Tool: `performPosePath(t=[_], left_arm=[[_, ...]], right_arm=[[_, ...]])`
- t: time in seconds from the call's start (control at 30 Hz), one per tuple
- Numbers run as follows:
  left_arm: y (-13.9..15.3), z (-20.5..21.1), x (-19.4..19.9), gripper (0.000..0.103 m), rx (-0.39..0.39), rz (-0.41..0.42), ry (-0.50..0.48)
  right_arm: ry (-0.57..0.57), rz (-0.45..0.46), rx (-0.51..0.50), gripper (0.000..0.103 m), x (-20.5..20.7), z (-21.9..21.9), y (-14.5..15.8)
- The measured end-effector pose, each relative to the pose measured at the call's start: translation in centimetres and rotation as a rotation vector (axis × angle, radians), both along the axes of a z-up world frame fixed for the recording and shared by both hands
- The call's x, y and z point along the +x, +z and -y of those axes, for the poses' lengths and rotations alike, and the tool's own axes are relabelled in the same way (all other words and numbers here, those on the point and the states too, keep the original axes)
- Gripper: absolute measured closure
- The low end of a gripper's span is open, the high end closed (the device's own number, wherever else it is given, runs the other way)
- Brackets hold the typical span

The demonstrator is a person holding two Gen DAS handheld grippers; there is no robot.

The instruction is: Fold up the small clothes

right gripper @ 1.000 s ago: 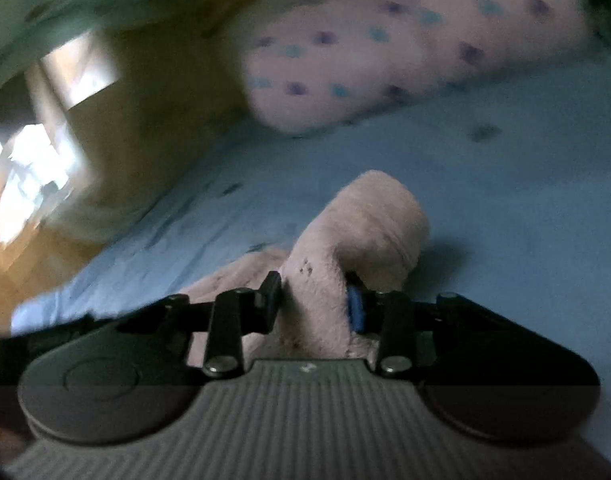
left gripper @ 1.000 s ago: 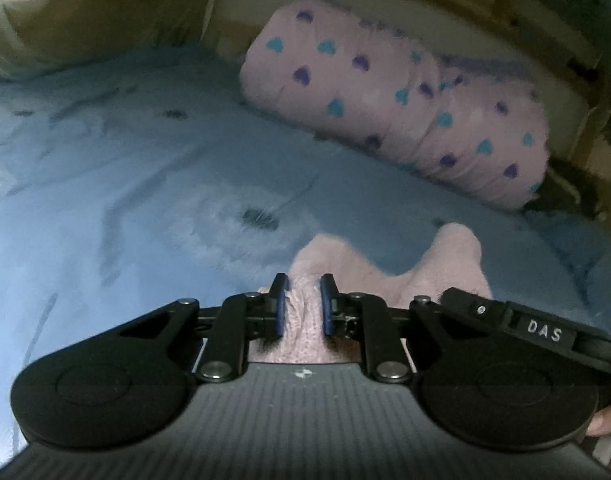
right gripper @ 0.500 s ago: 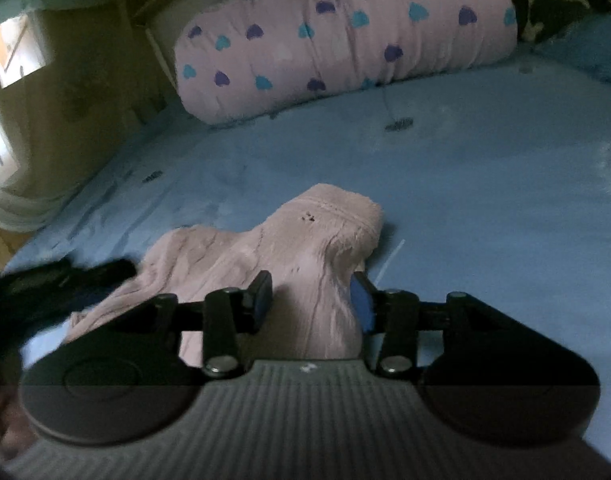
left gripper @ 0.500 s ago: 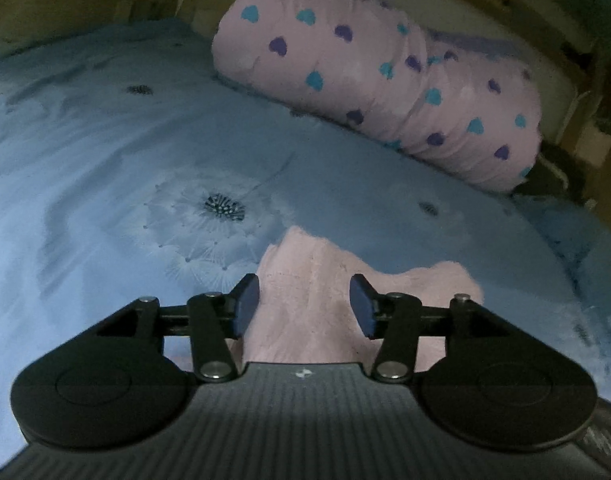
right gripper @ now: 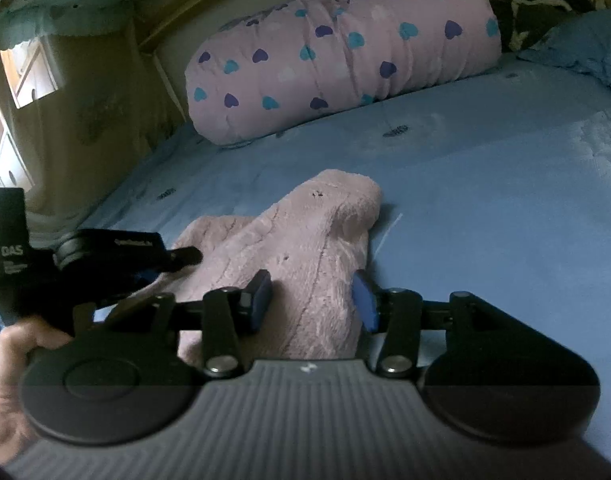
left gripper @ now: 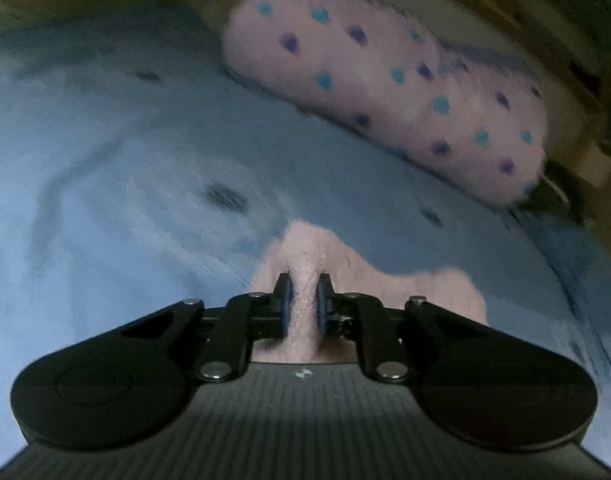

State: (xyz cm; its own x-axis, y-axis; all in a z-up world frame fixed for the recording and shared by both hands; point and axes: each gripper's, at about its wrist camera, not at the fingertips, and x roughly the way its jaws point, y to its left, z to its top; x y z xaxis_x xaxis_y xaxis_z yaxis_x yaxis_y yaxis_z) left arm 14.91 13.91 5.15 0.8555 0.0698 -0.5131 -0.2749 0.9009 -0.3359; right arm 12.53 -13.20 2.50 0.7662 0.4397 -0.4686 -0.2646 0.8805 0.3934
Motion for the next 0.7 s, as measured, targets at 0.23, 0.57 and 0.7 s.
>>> performPosePath(t=[0.23, 0.57, 0.7], left_arm=[[-1.3, -0.8, 0.7, 0.086, 0.040, -0.091, 0.041], [1.8, -0.6, -3.5, 0.050, 0.047, -0.127, -0.013], [2.8, 0.5, -6.8, 0.034, 0.088, -0.167, -0.046]], right_arm=[[0.037, 0.035, -0.032, 0.054, -0.8, -0.8, 0.3], [0.018, 0.026, -0.026, 0.053, -2.6, -0.1, 1.4], [0.018, 0.031, -0.023, 0.053, -4.2, 0.3, 2.2]])
